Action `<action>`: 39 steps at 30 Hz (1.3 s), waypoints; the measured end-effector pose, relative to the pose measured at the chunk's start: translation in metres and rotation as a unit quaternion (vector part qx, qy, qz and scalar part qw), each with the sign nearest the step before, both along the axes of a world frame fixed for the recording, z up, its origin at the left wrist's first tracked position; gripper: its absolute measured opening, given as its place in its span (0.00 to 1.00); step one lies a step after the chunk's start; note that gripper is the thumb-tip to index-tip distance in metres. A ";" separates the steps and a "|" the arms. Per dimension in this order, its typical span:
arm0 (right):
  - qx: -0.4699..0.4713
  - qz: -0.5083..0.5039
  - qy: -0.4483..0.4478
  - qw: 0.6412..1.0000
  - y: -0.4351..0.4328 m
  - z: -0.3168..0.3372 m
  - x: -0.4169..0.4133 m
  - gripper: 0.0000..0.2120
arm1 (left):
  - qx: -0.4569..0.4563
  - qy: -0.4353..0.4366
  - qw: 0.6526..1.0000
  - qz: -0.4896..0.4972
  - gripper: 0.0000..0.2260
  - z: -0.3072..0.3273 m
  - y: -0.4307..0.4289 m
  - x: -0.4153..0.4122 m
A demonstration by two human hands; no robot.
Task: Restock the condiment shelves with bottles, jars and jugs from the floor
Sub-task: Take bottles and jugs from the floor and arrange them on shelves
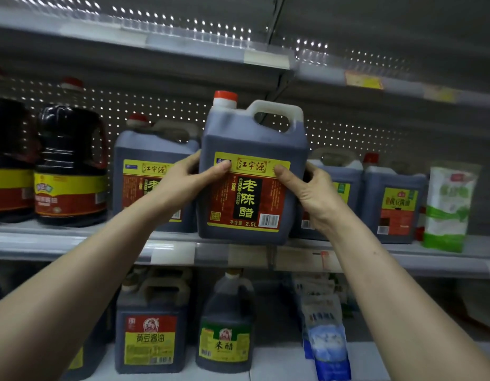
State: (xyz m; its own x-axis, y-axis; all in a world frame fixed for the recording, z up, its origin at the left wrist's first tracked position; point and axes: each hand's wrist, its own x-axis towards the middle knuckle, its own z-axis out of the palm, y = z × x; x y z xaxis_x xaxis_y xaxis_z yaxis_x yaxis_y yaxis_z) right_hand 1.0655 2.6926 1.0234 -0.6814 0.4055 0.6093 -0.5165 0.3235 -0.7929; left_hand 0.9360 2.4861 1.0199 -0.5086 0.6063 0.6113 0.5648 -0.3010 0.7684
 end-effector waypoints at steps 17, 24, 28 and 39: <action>0.020 0.021 -0.005 1.000 0.031 0.000 -0.023 0.25 | -0.021 0.019 0.999 0.040 0.19 0.000 0.025 -0.021; 0.024 0.016 -0.015 0.999 0.039 -0.005 -0.026 0.31 | -0.046 0.033 0.997 0.059 0.22 -0.004 0.029 -0.024; 0.036 0.003 -0.027 0.999 0.045 -0.014 -0.027 0.32 | -0.068 0.044 0.994 0.072 0.24 -0.013 0.034 -0.026; 0.151 -0.128 -0.046 0.979 0.044 -0.013 -0.023 0.24 | -0.063 0.071 0.980 0.177 0.26 -0.020 0.043 -0.019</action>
State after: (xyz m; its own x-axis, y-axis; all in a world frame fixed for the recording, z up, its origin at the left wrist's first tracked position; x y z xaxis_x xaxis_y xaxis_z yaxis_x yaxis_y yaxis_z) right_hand 1.0425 2.7361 1.0103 -0.6392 0.3804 0.6684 -0.3190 0.6597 -0.6805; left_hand 0.9170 2.5293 1.0000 -0.6152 0.4824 0.6236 0.7211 0.0245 0.6924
